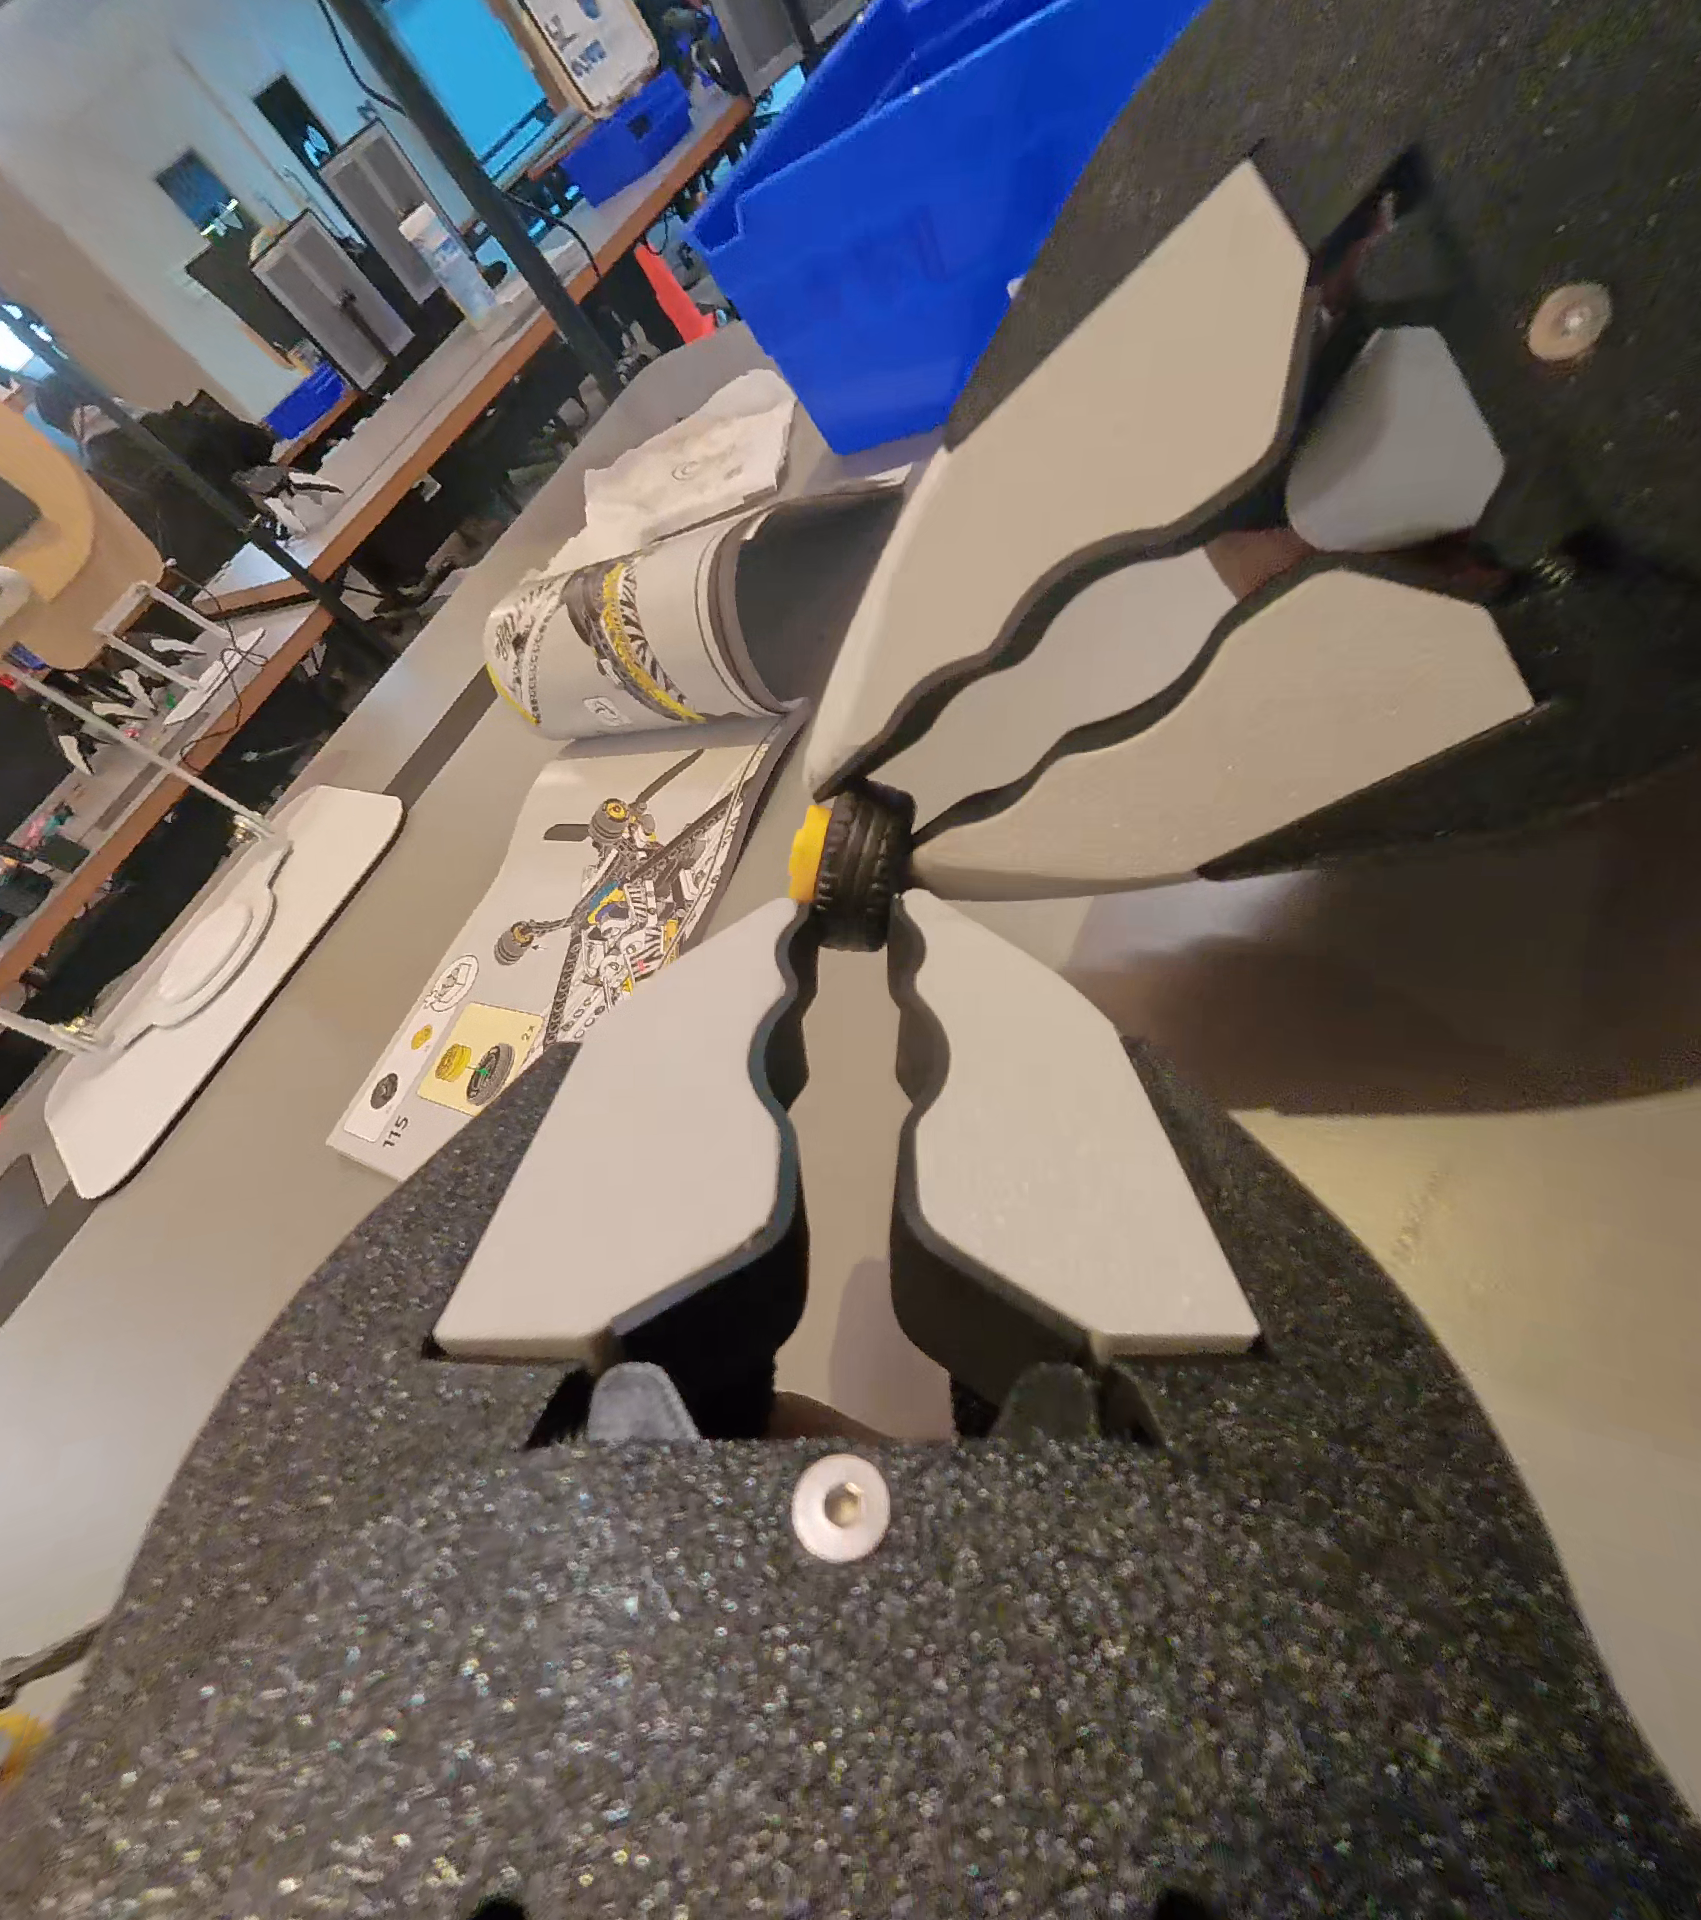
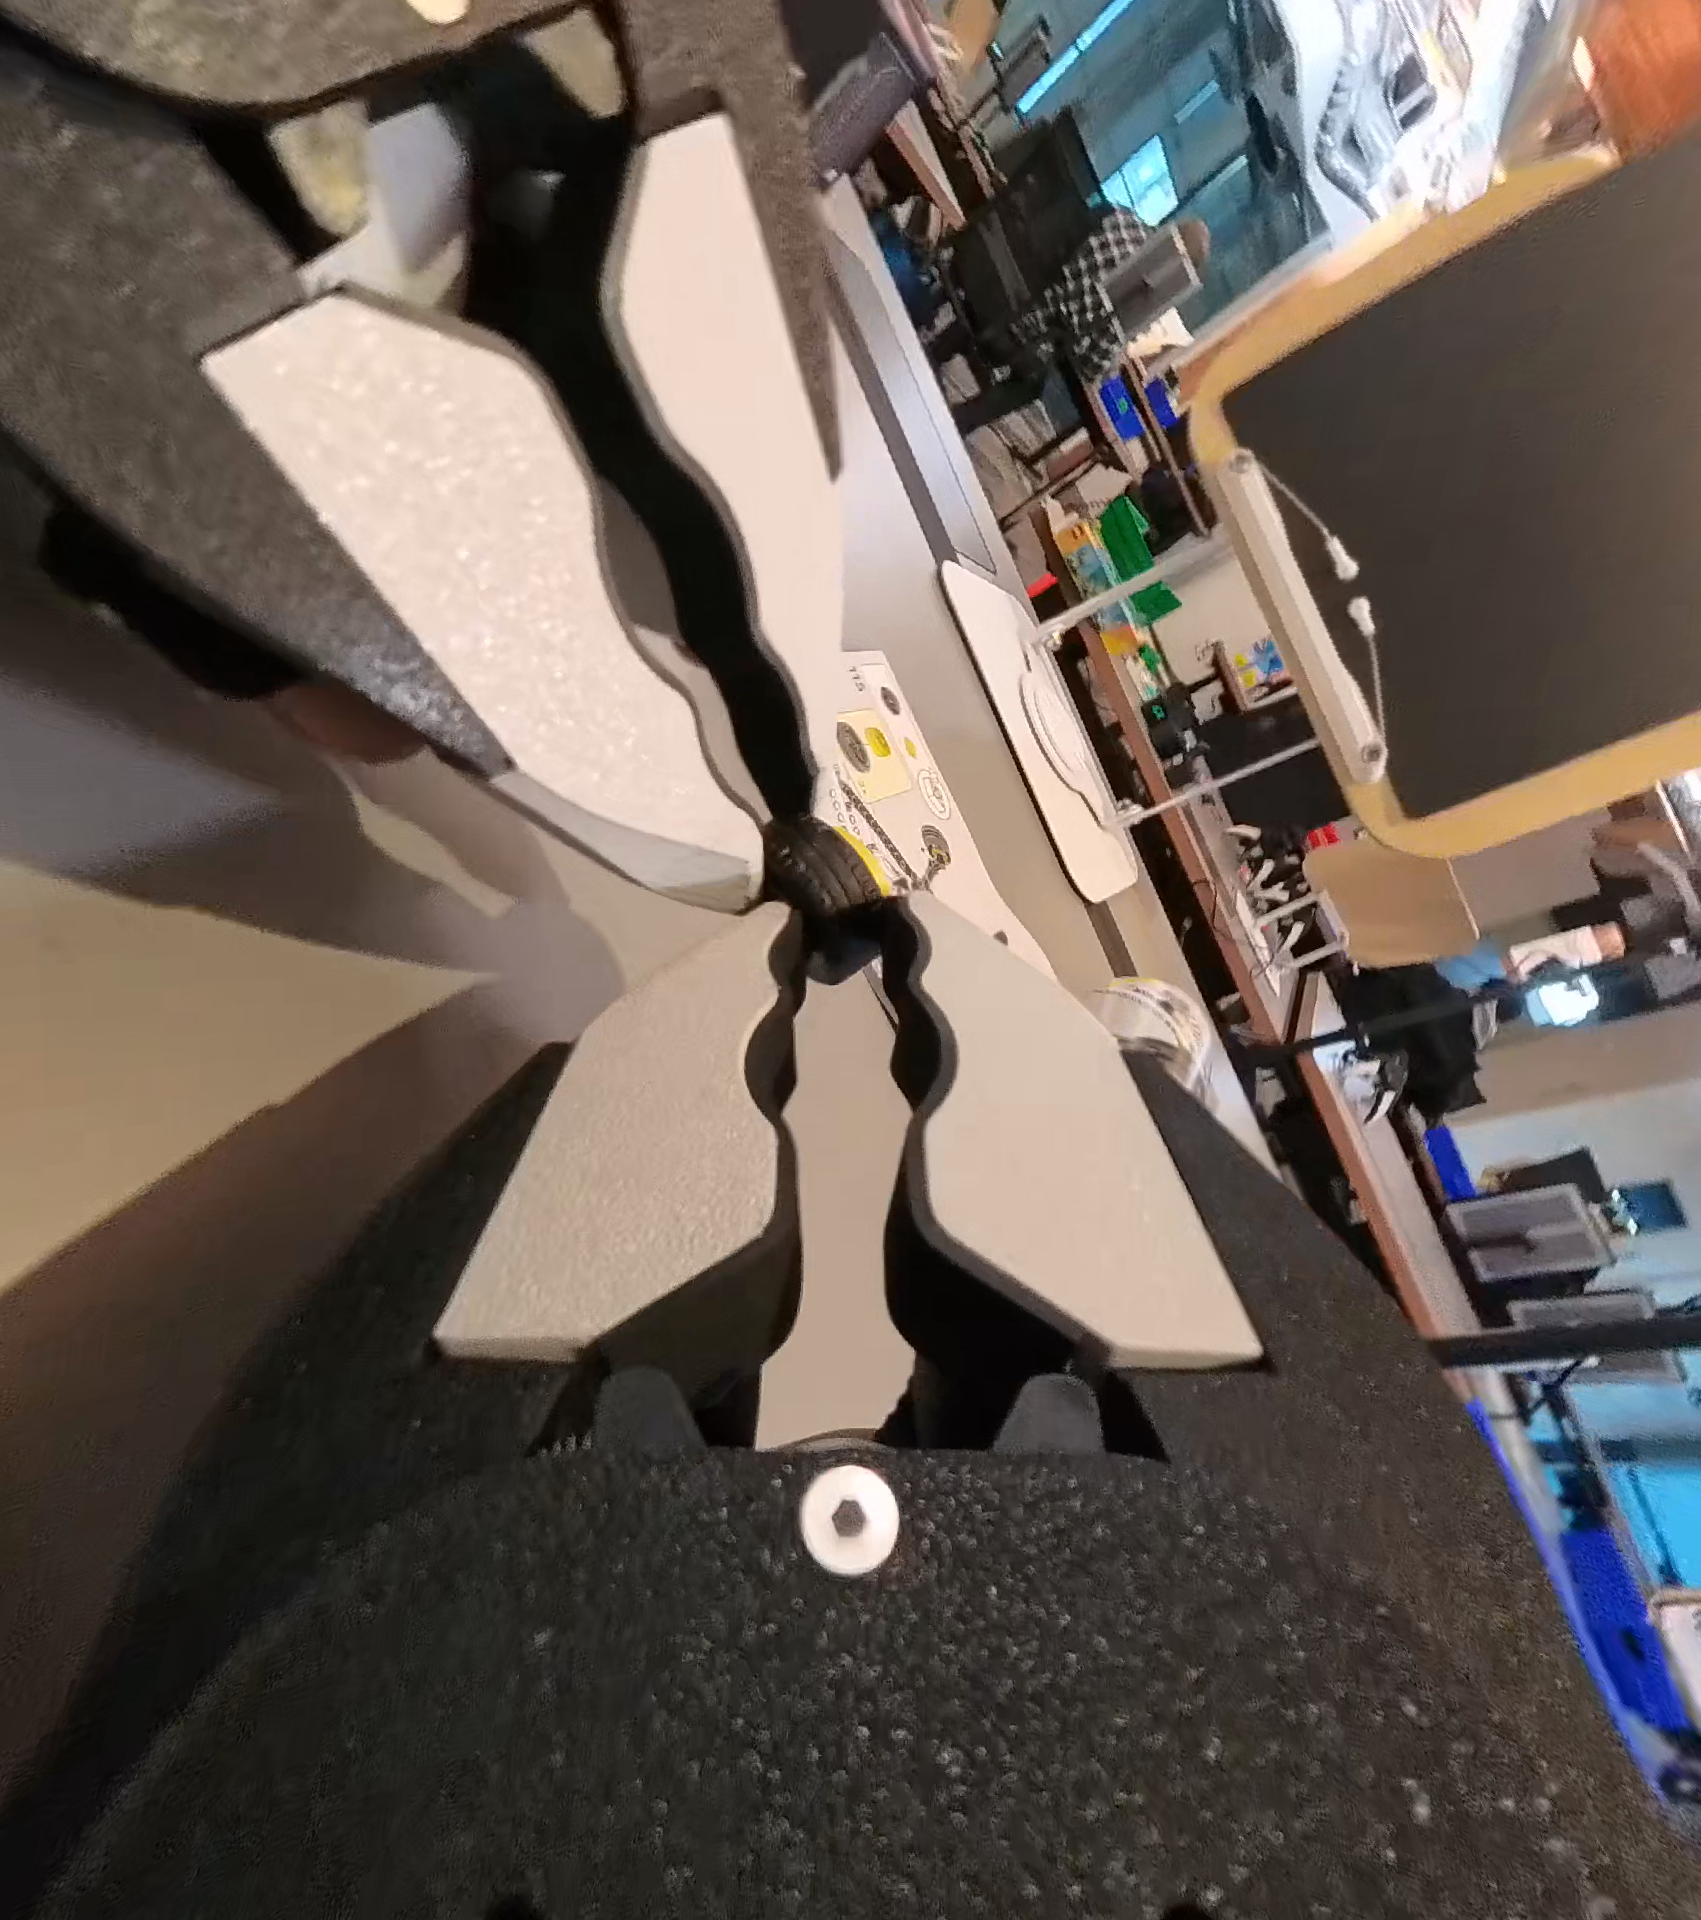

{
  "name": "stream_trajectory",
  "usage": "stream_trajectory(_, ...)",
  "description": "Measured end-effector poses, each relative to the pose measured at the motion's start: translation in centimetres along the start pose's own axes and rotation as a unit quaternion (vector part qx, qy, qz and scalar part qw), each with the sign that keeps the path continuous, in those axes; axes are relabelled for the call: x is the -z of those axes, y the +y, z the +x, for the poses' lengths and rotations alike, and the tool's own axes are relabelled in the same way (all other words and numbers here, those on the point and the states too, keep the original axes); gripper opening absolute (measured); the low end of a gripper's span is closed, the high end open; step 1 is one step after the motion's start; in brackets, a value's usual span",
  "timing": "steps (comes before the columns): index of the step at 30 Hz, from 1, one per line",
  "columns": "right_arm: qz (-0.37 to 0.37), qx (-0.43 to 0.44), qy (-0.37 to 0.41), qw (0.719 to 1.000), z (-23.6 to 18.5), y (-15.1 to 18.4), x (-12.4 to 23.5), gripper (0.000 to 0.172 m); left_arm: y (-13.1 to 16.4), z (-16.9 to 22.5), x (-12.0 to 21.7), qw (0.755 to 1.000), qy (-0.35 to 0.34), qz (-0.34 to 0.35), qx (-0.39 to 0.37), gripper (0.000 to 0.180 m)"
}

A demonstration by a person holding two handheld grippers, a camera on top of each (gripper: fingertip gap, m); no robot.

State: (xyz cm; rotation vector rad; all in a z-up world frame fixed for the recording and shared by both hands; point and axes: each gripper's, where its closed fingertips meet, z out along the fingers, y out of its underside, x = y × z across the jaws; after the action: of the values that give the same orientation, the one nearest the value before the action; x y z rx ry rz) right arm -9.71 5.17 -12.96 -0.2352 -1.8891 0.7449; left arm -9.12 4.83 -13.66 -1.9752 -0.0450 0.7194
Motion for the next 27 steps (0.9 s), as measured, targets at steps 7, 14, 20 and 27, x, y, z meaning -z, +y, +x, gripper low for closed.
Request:
stream_trajectory(7,-0.023,-0.097,-0.021,0.995,-0.4,0.3,-0.5,0.013,0.4,0.1,0.0,1.0,-0.004,-0.011,0.007,0.012)
stream_trajectory(14,-0.034,-0.18,-0.04,0.982,-0.5,0.5,-0.8,0.013,0.5,0.0,-0.1,0.999,-0.025,-0.016,-0.018,0.011)
stream_trajectory(20,-0.012,-0.259,-0.149,0.954,-1.7,1.2,-1.1,0.014,1.2,0.1,-0.3,0.998,0.037,-0.012,-0.045,0.013)
stream_trajectory(27,0.083,-0.325,-0.286,0.897,0.7,0.3,0.3,0.018,1.2,0.1,0.6,0.94,0.001,0.038,-0.338,0.014)
